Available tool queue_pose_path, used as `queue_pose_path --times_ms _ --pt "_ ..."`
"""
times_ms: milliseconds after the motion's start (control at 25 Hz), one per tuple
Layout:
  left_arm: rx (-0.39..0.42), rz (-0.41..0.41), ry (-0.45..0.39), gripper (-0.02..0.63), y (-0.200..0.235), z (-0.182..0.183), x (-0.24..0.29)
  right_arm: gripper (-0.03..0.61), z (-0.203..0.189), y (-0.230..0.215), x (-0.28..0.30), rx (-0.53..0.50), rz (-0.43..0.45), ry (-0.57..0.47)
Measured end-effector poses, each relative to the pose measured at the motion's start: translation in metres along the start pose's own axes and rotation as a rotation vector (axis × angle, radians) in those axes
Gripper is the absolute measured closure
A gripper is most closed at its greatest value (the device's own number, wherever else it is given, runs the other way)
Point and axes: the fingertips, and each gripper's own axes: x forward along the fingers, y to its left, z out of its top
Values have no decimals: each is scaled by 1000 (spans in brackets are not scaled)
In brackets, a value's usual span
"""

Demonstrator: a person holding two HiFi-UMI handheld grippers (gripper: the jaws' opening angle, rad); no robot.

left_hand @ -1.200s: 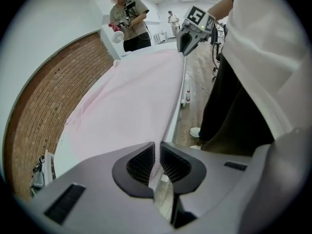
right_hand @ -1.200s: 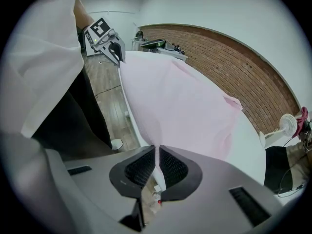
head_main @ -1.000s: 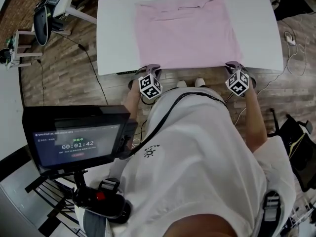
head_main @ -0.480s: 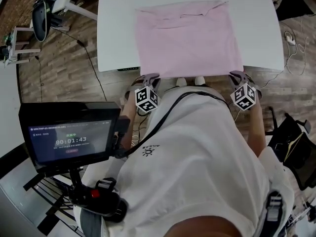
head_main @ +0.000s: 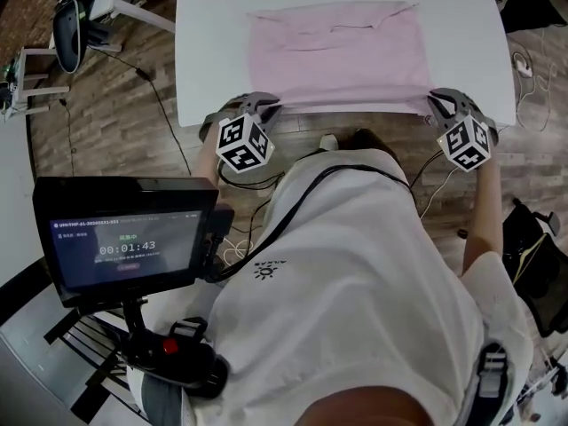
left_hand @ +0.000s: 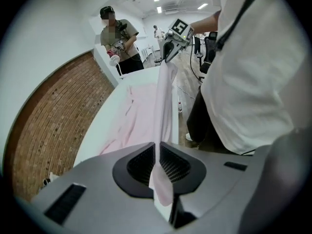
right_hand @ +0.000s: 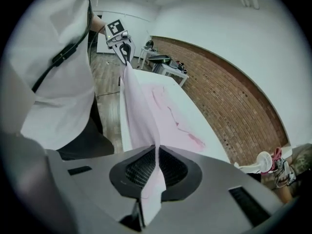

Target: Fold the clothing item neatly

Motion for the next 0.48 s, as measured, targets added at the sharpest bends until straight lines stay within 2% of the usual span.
queue_pose_path --times_ms 240,480 --pt "42 54 -12 583 49 11 -4 551 15 -51 12 -62 -50 0" --pt "53 90 10 583 88 2 0 552 34 -81 27 -119 -53 -13"
